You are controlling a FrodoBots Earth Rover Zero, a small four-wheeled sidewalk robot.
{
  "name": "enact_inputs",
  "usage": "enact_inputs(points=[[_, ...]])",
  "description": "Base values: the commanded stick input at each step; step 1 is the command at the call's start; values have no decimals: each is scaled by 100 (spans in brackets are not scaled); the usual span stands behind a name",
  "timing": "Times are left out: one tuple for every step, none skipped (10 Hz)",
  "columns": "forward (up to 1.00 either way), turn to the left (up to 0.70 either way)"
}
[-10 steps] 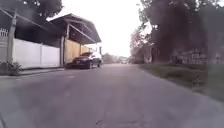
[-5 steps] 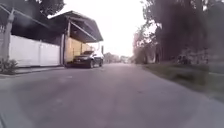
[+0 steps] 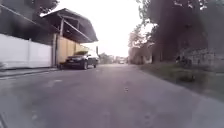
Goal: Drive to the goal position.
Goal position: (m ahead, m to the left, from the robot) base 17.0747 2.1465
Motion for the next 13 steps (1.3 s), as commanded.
enact_inputs(points=[[100, -40], [100, -40], [100, -40], [100, -40], [100, -31], [100, 0], [100, 0], [100, 0], [100, 0], [100, 0], [100, 0], [100, 0], [100, 0]])
